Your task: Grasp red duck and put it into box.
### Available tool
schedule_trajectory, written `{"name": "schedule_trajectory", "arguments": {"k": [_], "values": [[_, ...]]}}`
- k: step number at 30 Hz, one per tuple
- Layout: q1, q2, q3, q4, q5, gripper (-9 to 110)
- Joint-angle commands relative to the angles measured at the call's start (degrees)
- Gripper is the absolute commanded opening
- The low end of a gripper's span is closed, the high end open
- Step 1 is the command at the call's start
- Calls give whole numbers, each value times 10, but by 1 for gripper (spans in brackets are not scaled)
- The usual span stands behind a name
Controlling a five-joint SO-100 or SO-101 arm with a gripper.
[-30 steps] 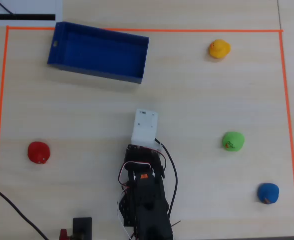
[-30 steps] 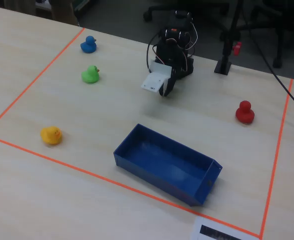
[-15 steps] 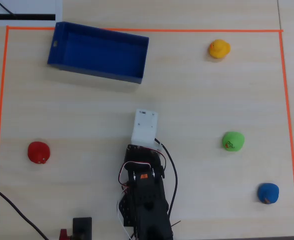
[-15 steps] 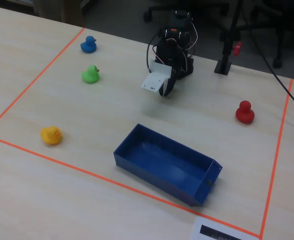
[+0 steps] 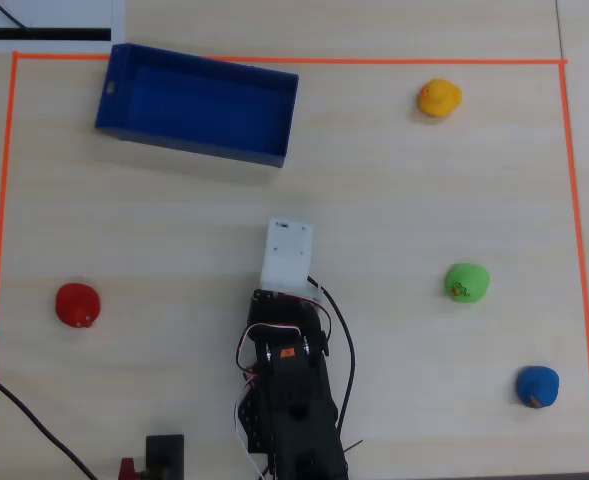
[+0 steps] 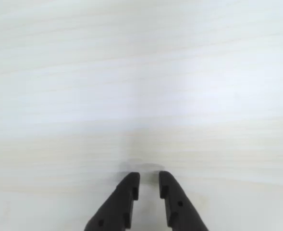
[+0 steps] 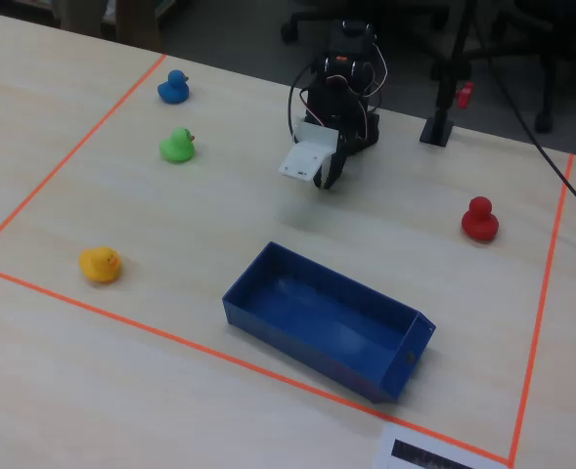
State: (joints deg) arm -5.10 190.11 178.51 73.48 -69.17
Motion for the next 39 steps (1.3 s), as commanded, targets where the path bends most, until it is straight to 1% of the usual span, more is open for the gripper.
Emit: {"name": "schedule_trajectory", "arguments": {"k": [1, 2, 6, 7, 9, 12, 15, 17, 19, 24, 26, 29, 32, 35, 39], "values": [[12, -4, -3, 12, 3, 3], [16, -4, -3, 12, 1, 0], [25, -4, -4, 0, -4, 1], [40, -7, -6, -15, 2, 6], [64, -68, -39, -54, -6, 15], [71, -214, -173, -66, -4, 22], [50, -367, -355, -18, 17, 28], [20, -443, -463, 26, 35, 34], [-27, -502, -544, 67, 65, 35], [-176, -611, -650, 97, 165, 37], [-235, -650, -672, 91, 208, 37], [-312, -704, -700, 51, 290, 38], [-359, -759, -744, 28, 354, 39], [-388, -794, -768, 13, 372, 40], [-438, -809, -752, -10, 377, 40]]}}
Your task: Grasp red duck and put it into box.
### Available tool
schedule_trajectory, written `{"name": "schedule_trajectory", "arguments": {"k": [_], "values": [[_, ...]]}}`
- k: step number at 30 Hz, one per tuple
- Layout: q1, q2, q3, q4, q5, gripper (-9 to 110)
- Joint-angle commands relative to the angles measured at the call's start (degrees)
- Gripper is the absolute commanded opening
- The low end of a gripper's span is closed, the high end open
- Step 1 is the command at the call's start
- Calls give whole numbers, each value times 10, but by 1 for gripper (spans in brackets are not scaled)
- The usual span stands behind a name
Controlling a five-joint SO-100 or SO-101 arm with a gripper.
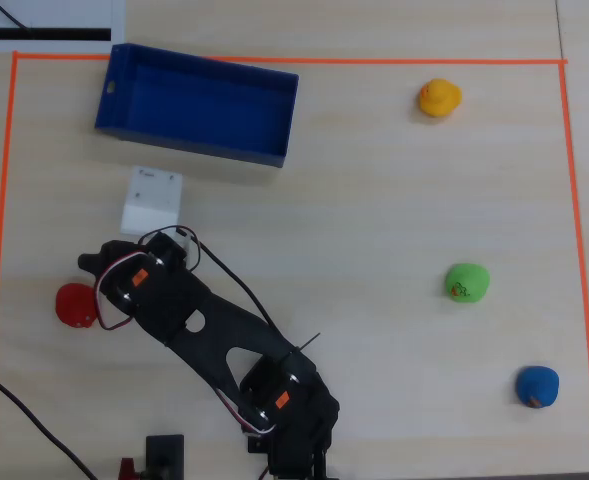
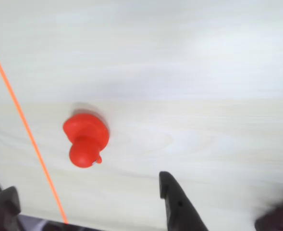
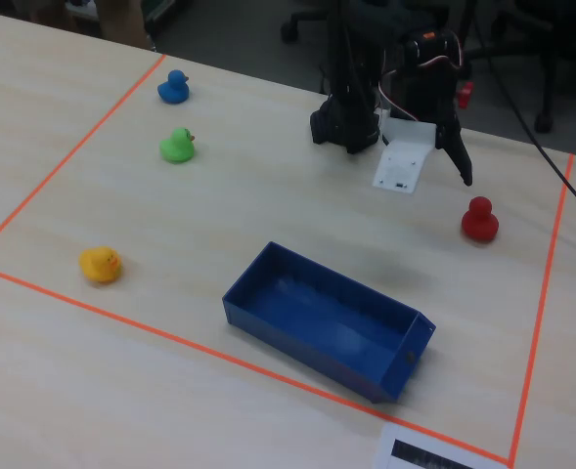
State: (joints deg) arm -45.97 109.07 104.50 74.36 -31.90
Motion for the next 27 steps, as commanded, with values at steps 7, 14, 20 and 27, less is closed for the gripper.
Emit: {"name": "schedule_trajectory", "arguments": {"k": [7, 14, 20, 27], "values": [[-120, -18, 11, -72, 73, 39], [-162, -43, 40, -134, 74, 40], [-179, -68, 81, -196, 63, 40], [-164, -94, 84, -236, 63, 40]]}}
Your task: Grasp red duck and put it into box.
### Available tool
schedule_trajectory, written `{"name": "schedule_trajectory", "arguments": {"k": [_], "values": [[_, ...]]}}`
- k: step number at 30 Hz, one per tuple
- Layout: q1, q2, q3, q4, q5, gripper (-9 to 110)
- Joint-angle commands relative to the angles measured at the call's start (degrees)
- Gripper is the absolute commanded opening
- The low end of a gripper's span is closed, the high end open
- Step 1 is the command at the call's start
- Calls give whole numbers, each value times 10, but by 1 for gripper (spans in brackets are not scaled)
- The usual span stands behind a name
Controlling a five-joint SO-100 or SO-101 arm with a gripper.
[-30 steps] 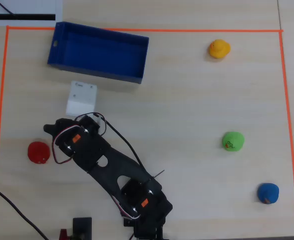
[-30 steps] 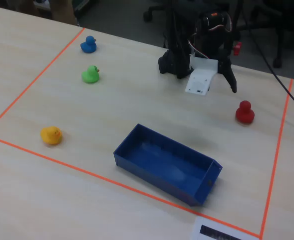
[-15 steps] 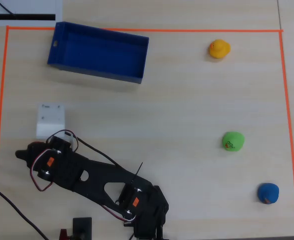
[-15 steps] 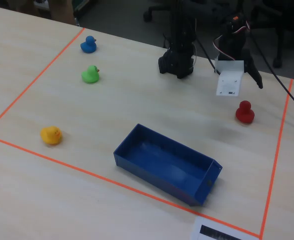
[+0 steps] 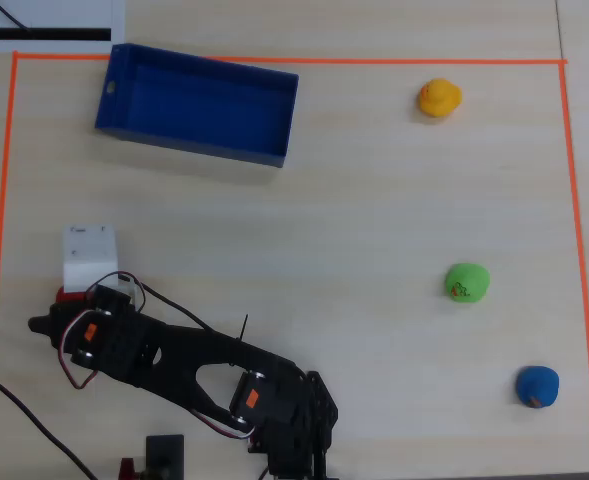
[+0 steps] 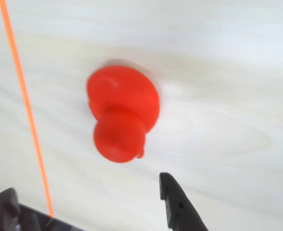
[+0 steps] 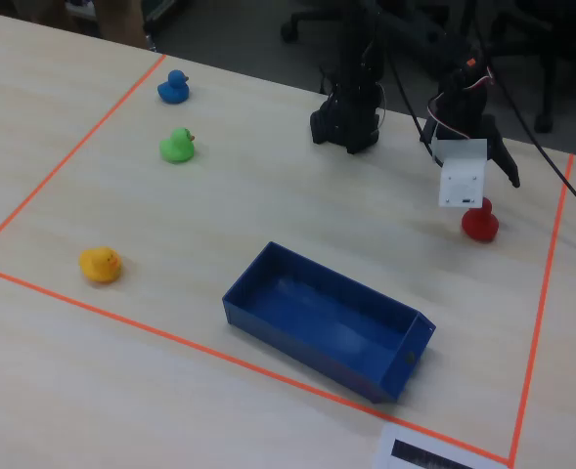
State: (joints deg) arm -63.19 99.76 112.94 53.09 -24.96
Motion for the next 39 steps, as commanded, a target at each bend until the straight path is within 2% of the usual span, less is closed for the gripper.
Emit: {"name": "schedule_trajectory", "arguments": {"k": [1, 18, 21, 25, 30, 34, 39], "values": [[8, -4, 5, -33, -6, 40], [32, -74, 27, -127, -20, 37], [33, -83, 28, -129, -22, 27], [32, -91, 34, -129, -24, 0], [33, -80, 30, -110, -11, 0], [79, -37, -39, -30, -2, 0], [238, 29, -211, 76, -51, 0]]}}
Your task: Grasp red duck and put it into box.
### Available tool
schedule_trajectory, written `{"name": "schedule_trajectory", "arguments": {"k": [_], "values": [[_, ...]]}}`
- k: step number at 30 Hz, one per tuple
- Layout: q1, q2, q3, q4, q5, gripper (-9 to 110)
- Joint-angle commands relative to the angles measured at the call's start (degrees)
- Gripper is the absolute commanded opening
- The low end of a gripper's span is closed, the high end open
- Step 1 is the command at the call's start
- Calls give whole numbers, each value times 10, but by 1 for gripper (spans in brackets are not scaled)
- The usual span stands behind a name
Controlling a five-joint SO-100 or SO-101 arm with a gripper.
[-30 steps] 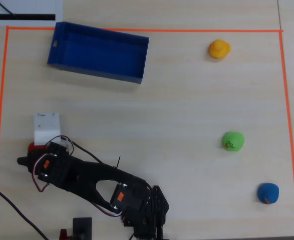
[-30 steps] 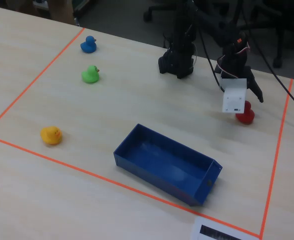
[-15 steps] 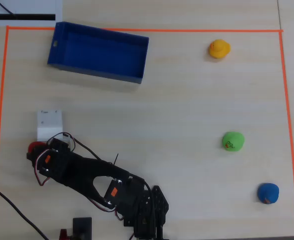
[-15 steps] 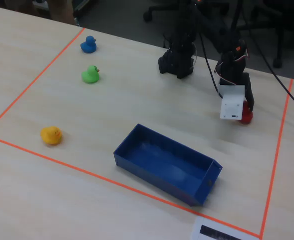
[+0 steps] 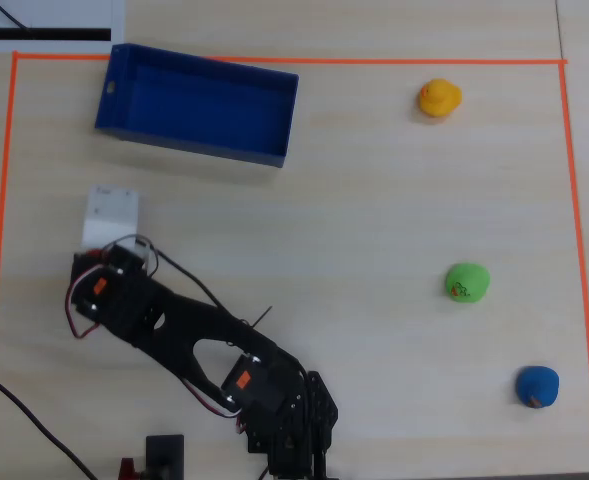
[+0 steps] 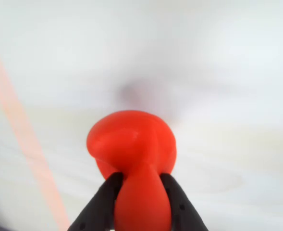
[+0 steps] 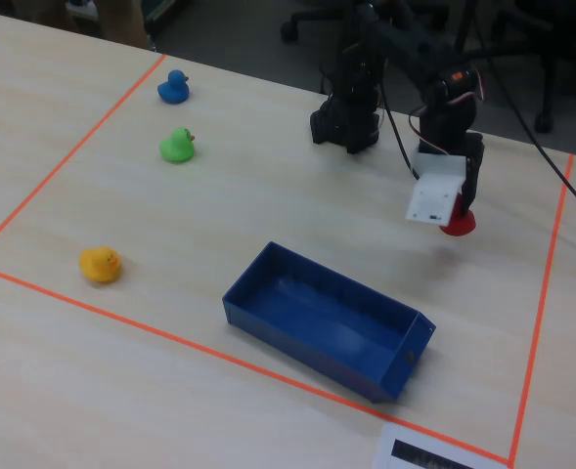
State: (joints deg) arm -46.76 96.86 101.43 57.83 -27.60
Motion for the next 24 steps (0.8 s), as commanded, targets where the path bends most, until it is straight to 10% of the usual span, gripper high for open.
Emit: {"name": "schedule_trajectory", "arguments": {"k": [1, 11, 24], "values": [[112, 62, -132, 33, -40, 0], [352, 55, -104, -208, -128, 0], [317, -57, -44, -328, -92, 0]]}}
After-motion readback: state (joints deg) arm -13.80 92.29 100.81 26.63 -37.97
